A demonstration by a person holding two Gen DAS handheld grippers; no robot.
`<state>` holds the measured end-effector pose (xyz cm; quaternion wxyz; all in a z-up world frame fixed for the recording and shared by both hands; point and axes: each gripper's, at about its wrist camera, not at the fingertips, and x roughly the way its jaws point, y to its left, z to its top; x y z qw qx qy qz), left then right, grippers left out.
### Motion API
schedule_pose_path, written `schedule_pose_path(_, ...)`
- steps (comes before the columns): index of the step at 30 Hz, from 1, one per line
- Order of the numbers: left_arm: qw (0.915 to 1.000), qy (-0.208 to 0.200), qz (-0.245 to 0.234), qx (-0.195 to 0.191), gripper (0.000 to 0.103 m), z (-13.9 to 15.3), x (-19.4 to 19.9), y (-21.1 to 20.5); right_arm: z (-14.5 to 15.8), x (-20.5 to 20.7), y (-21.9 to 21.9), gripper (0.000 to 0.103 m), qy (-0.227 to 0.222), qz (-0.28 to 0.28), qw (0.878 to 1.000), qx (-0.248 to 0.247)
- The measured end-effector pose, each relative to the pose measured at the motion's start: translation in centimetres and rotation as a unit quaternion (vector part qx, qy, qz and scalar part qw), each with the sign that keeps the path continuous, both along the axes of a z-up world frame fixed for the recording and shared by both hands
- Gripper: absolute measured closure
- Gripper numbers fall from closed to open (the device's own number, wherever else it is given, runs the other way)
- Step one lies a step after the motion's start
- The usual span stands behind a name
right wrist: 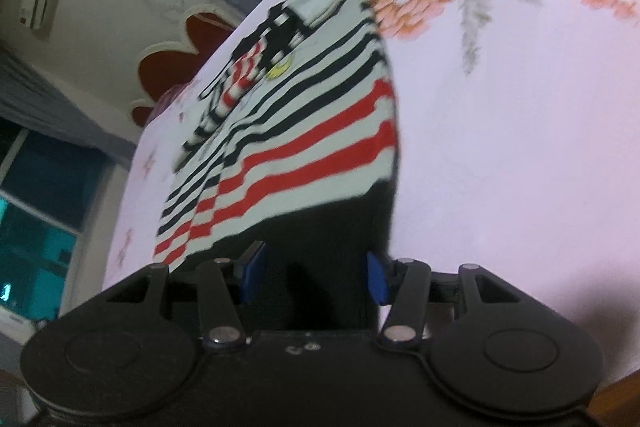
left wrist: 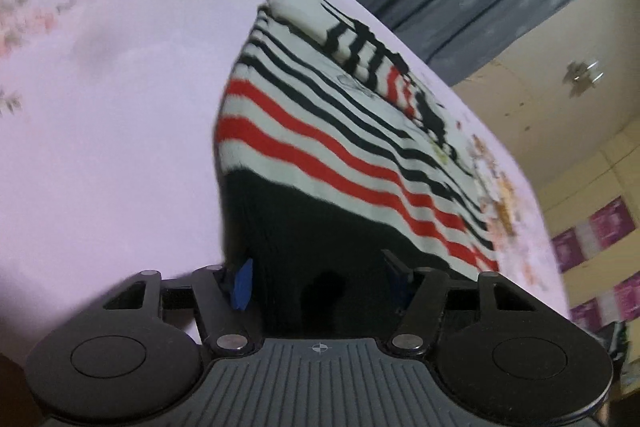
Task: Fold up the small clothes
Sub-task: 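Grasp the black hem band with the left tool while the right tool grasps it too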
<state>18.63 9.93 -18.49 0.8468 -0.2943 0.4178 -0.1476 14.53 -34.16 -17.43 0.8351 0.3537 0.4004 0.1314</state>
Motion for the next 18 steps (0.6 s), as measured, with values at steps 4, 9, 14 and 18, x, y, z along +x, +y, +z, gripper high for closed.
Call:
schedule_pose_path(4,0.9996,0.001,0.008,-0.028,0.041,-0.4,0.5,0.3,0.2,0.1,0.3,0.056,-0.004,0.005,1.000,0.001)
schedule_pose_path(9,0.9986,0.002,0.025,-0.047,0.041,-1.0,3.0,0.4,0.0,1.9,-0.3,0.059,0.001,-0.010,1.000,0.008)
schedule_pose_path(14,0.9999,-0.006,-0.004,-0.011,0.069,-0.5,3.2,-1.1,-0.3,2.3,0.6,0.066,0.002,0.009,1.000,-0.007)
schedule_pose_path(18,0.9999,0.005,0.009,-0.008,0.096,-1.3,2.8,-0.7,-0.8,2.0,0.4,0.091,0.008,0.014,1.000,-0.007)
